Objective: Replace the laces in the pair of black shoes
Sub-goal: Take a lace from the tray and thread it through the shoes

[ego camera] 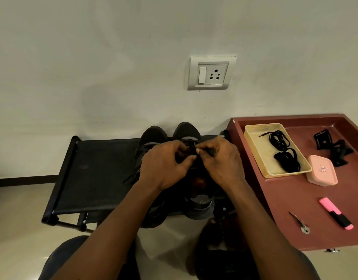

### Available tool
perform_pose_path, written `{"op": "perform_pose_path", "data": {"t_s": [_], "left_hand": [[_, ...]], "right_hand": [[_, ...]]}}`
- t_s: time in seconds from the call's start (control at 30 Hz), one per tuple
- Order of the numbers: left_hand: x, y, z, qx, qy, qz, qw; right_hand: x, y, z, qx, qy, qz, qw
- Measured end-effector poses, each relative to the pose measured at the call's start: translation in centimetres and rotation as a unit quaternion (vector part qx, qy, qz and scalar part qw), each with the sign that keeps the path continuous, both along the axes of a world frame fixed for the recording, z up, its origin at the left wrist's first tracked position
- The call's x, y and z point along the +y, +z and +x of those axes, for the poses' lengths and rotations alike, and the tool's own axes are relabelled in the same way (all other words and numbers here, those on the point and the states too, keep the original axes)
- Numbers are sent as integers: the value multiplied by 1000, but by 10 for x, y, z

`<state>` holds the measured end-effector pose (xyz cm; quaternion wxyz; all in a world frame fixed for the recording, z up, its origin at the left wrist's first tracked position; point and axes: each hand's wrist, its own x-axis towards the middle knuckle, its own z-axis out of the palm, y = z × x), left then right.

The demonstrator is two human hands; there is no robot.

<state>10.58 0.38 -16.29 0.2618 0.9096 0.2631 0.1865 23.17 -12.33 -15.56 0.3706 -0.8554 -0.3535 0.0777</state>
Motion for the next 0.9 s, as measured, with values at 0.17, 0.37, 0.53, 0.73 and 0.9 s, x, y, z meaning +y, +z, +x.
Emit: {"op": "perform_pose_path", "data": {"t_s": [0.17,0.37,0.53,0.73,0.9], "left_hand": [[-1,-3,4,136,1,92,986],[7,-2,3,122,-15,-7,992],[12,-3,3,111,-24,-32,993],[11,-5,3,108,-20,-17,994],[11,-8,3,106,-29,-7,994]], "right_hand": [[3,0,-6,-28,-7,-82,996],[6,-5,-12,-85,-5,-128,988],[10,-6,-14,-101,6,-142,985],[16,-9,-22,-120,-13,-150,981],[19,-13,-21,-56,-35,-125,990]]}}
